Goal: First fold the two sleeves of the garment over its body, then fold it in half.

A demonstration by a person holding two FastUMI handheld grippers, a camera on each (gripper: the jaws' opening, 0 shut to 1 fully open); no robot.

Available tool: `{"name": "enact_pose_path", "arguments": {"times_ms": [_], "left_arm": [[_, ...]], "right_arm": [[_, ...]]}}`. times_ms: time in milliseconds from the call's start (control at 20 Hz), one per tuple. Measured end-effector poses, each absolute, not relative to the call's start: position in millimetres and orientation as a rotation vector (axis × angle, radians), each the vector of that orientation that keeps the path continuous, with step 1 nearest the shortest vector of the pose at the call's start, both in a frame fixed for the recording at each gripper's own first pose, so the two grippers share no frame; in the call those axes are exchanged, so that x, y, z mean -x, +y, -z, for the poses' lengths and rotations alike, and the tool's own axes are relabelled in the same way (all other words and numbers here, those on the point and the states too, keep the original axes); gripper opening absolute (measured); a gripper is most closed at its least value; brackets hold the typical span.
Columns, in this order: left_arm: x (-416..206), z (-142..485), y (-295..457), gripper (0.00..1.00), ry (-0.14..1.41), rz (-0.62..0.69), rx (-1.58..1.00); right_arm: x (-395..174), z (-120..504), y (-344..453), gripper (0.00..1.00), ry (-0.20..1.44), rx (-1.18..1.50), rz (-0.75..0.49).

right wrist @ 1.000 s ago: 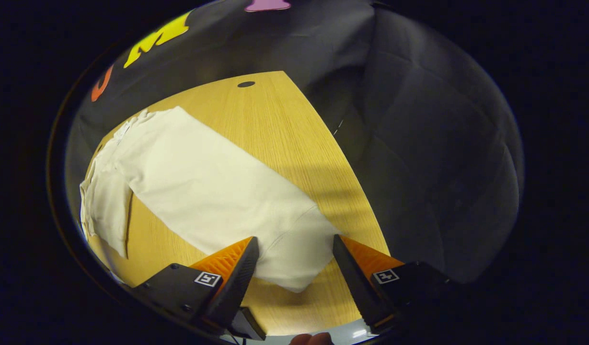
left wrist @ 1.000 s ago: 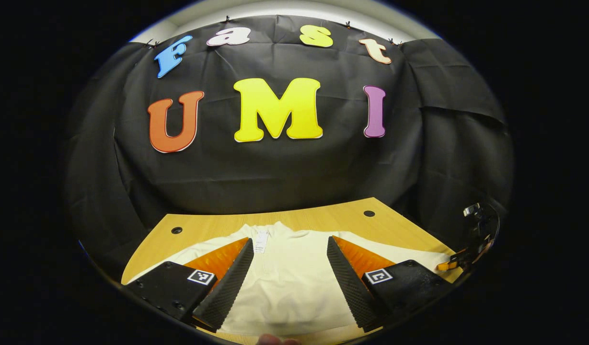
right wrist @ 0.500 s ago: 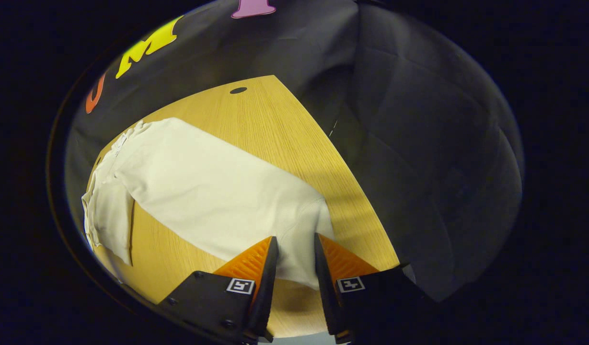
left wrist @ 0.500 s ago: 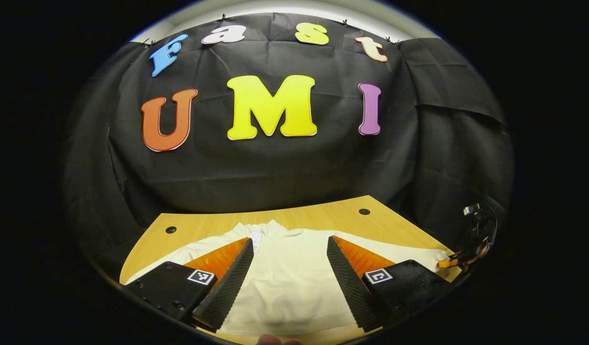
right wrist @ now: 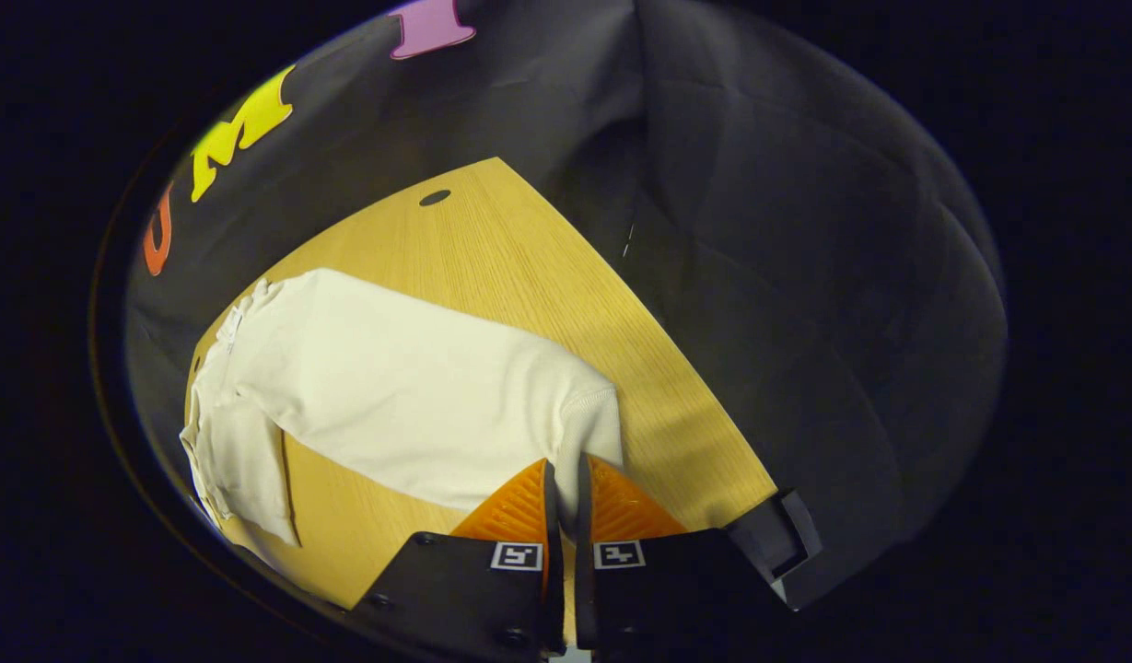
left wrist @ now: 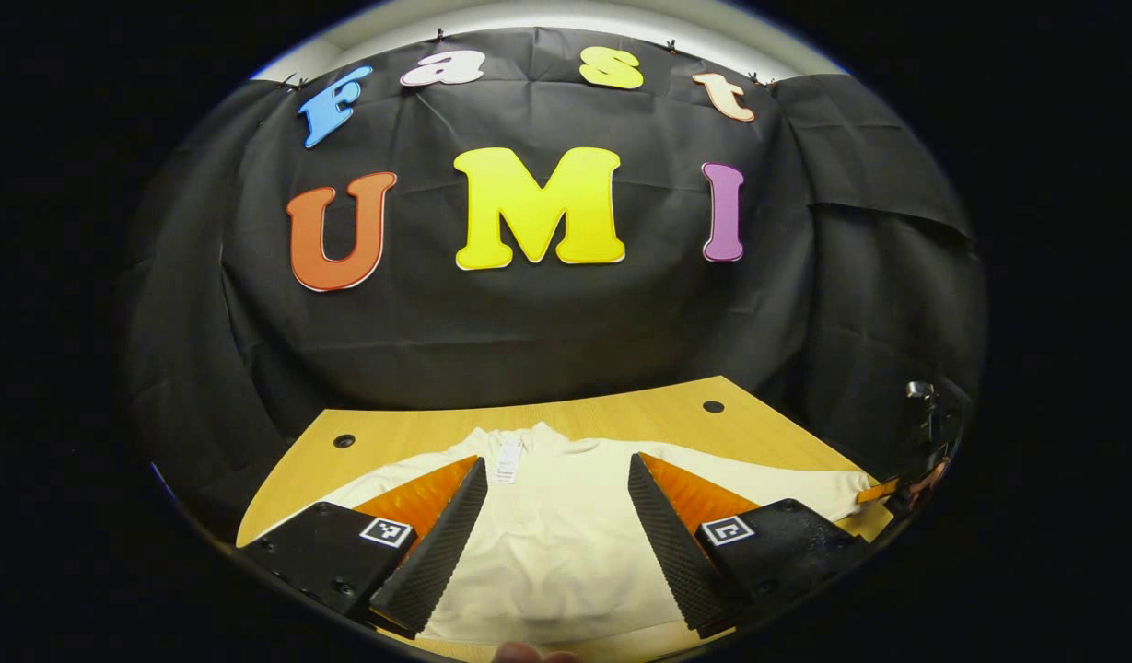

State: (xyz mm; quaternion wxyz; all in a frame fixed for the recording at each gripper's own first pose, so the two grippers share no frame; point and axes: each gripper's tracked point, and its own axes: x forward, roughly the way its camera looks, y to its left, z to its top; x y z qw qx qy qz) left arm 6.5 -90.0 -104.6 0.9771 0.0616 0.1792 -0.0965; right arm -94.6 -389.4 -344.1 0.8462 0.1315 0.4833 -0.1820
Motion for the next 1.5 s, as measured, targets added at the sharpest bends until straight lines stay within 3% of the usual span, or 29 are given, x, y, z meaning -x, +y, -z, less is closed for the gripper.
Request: {"name": "enact_pose_path", "arguments": {"times_ms": [500, 1100, 1500], "left_arm": [[-6.6, 94.2, -58.0, 0.98, 0.323, 0.137, -0.105], [6.7, 85.7, 5.6, 0.98, 0.293, 0.001, -0.015], [23.2, 78.1, 70.6, 1.0, 0.268, -0.162, 0.034]], "right_arm": [[33.1, 226.7, -332.8, 0.05, 0.792, -0.339, 0.257], [-89.5, 69.5, -215.9, 0.05, 0.562, -0.17, -0.032], [-159.5, 36.4, -89.0, 0.05, 0.501, -0.101, -0.235]]}}
